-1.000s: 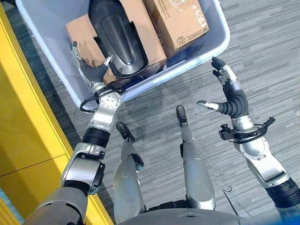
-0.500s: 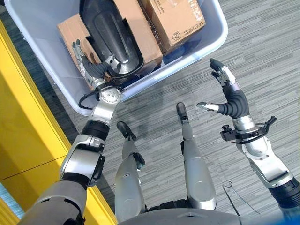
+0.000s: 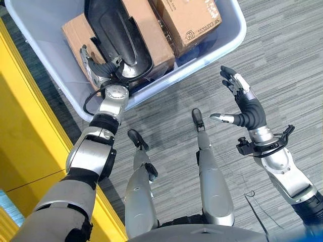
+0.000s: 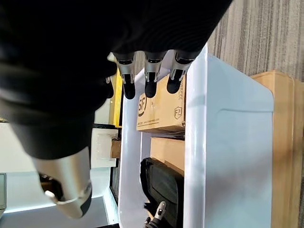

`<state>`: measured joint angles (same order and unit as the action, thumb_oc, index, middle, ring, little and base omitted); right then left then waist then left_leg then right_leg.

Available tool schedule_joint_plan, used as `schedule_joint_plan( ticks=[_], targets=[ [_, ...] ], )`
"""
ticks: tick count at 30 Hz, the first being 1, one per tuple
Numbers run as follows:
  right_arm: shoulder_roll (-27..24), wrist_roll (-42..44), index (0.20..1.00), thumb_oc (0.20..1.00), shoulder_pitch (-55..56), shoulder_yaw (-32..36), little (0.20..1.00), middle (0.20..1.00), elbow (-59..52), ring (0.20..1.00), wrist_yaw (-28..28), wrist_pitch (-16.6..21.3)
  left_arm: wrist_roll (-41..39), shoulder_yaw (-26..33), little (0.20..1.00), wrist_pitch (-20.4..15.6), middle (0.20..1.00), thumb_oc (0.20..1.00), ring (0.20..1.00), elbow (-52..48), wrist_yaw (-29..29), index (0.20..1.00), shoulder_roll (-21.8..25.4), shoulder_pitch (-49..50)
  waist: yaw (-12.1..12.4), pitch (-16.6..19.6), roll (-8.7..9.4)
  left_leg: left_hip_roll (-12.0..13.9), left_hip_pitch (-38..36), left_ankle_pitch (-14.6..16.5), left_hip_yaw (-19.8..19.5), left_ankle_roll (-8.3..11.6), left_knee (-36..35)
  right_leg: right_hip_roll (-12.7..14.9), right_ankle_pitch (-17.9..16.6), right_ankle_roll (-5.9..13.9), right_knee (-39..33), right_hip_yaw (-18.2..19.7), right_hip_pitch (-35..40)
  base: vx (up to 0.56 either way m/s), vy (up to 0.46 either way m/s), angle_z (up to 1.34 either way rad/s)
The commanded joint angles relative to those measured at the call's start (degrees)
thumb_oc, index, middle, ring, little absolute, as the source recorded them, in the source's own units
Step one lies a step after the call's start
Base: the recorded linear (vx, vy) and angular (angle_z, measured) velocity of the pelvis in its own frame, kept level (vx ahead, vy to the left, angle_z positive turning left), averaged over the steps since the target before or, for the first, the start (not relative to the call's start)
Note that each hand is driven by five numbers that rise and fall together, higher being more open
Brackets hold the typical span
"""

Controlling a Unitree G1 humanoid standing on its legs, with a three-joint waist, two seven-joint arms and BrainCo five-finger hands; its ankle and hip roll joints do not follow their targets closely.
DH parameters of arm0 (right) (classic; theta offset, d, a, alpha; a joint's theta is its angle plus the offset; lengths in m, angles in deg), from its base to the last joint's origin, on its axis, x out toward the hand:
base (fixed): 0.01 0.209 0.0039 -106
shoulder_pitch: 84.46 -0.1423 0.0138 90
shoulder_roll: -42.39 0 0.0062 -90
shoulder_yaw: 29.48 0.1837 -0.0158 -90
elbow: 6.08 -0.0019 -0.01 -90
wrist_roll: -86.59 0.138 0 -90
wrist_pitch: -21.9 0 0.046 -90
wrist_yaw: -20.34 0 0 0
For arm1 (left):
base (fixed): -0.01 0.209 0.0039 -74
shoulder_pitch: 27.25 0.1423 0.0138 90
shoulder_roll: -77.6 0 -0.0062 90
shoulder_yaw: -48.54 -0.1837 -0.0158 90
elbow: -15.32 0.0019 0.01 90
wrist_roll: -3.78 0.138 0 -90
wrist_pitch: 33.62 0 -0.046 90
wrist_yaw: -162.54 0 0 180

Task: Move parts from the plastic box to the shelf.

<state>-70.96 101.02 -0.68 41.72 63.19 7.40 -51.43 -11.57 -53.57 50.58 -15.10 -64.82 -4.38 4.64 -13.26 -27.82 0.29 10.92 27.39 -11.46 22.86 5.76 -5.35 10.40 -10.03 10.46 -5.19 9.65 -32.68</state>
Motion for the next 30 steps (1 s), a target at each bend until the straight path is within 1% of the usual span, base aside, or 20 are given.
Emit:
schedule_joint_plan(
  ticks=[1,9,10,11,13,15,20,30],
  targets=[
    [-1.1,1.2,1.0,1.0,1.3,3.2,1.0,1.0,-2.4,1.0,0.1,3.3,-4.4,3.1,1.0,0.6,1.0,1.0,1.0,5.0,3.7,1.0,2.2,-2.0,-0.9,-1.4,0.86,1.1,-2.8,2.9,-6.9,2.73,0.9,-0.2,4.8,-0.18,6.4,-2.7,1.5,0.0,0.0,0.0],
    [-1.3,1.7,1.0,1.0,2.1,3.4,1.0,1.0,-2.6,1.0,0.3,3.5,-3.0,1.0,1.0,1.1,1.0,1.0,1.0,6.0,5.2,1.0,2.3,-3.6,-1.2,-1.7,0.41,1.0,-2.5,2.9,-6.9,2.68,0.9,-0.4,4.9,-0.25,6.7,-2.5,0.9,0.0,0.0,0.0],
    [-1.3,1.8,1.0,1.0,2.2,3.4,1.0,1.0,-2.5,1.0,0.5,3.5,-2.3,0.3,0.652,1.3,0.652,0.652,0.652,6.1,5.6,0.652,2.4,-4.1,-1.2,-1.8,0.31,1.0,-2.5,3.0,-6.9,2.68,0.8,-0.4,4.9,-0.25,6.7,-2.5,0.8,0.0,0.0,0.0],
    [-1.3,1.8,1.0,1.0,2.2,3.4,1.0,1.0,-2.5,1.0,0.5,3.5,-2.3,0.2,0.539,1.3,0.539,0.539,0.539,6.1,5.7,0.539,2.4,-4.1,-1.2,-1.8,0.33,1.0,-2.5,3.0,-6.9,2.68,0.8,-0.4,4.9,-0.25,6.7,-2.5,0.8,0.0,0.0,0.0],
    [-1.6,2.1,1.0,1.0,2.4,3.4,1.0,1.0,-2.4,1.0,0.8,3.7,-0.3,-1.2,0.2,1.8,0.2,0.2,0.2,6.6,6.0,0.2,2.6,-5.3,-1.3,-1.7,0.22,0.9,-2.5,3.0,-6.9,2.68,0.9,-0.5,5.0,-0.27,6.8,-2.4,0.7,0.0,0.0,0.0],
    [-1.8,2.2,1.0,1.0,2.6,3.5,1.0,1.0,-2.6,1.0,1.3,3.7,1.6,-2.5,0.2,2.2,0.2,0.2,0.2,7.3,6.6,0.2,2.4,-6.3,-1.5,-1.6,0.17,0.9,-2.5,3.0,-7.0,2.59,0.9,-0.6,5.0,-0.29,6.9,-2.1,0.6,0.0,0.0,0.0],
    [-1.6,2.3,1.0,1.0,3.4,3.8,1.0,1.0,-2.5,1.0,1.9,3.9,3.0,-4.1,0.2,2.8,0.2,0.2,0.2,8.4,7.8,0.2,1.4,-8.3,-1.8,-1.4,0.02,0.9,-2.6,3.2,-6.9,2.58,0.9,-0.7,4.9,-0.24,7.0,-1.9,0.4,0.0,0.0,0.0],
    [-1.5,3.6,1.0,1.0,4.8,4.4,1.0,1.0,-2.4,1.0,3.0,4.2,3.2,-5.0,0.2,2.7,0.2,0.2,0.2,9.3,8.7,0.2,1.6,-10.2,-1.9,-1.0,-0.14,0.8,-2.7,3.2,-7.4,2.55,0.9,-0.8,5.0,-0.28,6.9,-2.0,0.5,0.0,0.0,0.0]
  ],
)
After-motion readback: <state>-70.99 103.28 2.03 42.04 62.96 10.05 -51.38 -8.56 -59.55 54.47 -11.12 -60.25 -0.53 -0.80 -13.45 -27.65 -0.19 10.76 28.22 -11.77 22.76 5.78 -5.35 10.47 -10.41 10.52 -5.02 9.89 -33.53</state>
